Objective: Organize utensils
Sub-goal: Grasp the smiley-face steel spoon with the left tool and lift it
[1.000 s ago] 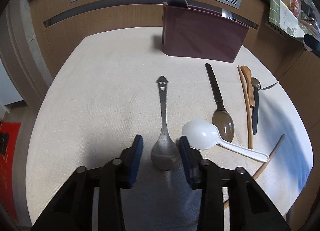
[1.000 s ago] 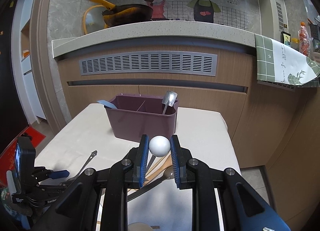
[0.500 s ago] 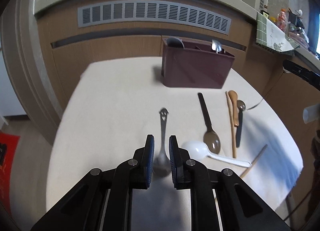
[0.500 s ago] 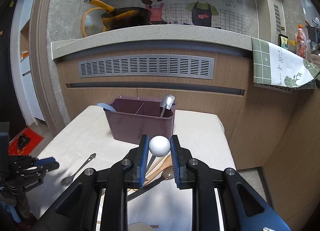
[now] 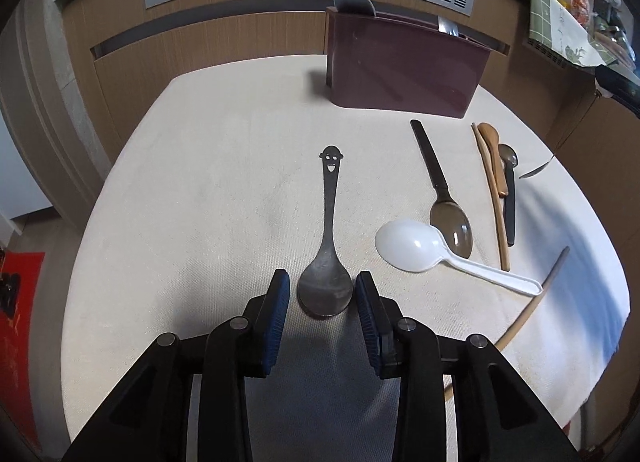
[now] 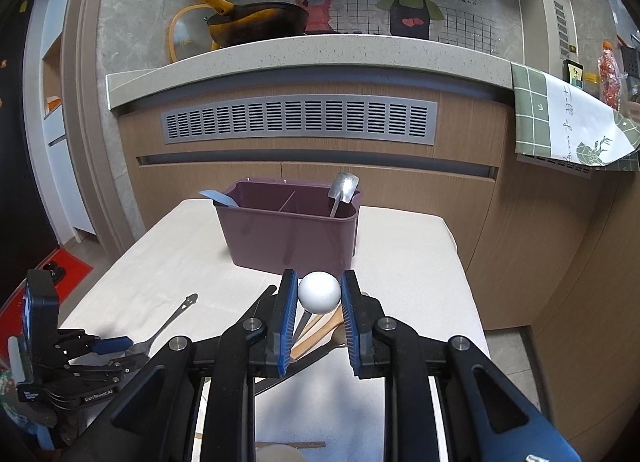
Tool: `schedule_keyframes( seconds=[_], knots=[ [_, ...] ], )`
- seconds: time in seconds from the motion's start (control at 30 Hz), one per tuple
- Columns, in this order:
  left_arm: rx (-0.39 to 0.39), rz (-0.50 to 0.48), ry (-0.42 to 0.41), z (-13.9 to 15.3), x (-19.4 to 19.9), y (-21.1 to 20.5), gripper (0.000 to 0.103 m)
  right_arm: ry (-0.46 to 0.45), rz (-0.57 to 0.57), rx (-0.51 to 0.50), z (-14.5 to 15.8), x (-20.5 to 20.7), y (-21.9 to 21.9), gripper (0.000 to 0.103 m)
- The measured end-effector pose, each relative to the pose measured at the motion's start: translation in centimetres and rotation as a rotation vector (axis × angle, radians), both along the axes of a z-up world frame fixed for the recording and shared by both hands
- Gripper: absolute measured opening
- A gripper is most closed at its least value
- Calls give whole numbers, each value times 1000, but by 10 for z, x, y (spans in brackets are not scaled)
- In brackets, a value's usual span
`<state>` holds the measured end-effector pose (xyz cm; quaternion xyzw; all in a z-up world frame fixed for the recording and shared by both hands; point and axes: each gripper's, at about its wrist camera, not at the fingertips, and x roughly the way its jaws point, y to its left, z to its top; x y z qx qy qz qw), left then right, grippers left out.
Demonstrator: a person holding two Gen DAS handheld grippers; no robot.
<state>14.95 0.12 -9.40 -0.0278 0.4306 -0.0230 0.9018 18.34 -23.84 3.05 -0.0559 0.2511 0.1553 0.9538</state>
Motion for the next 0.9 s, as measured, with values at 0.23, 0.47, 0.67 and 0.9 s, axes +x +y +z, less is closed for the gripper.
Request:
schedule_keyframes(
  seconds=[0.23, 0.47, 0.67, 0.9],
  knots=[
    [20, 2, -8, -1, 0, -2, 37, 20, -5, 9, -5, 2, 0, 20],
    [-22, 26, -16, 2, 1, 9, 29, 12, -7, 5, -3, 0, 0, 20],
    [-26, 73, -158, 35, -3, 27, 29, -3, -21, 5, 2, -1, -3, 20],
    [0, 38, -291, 75, 2, 27, 29, -9, -20, -1, 6, 0, 0, 20]
  ],
)
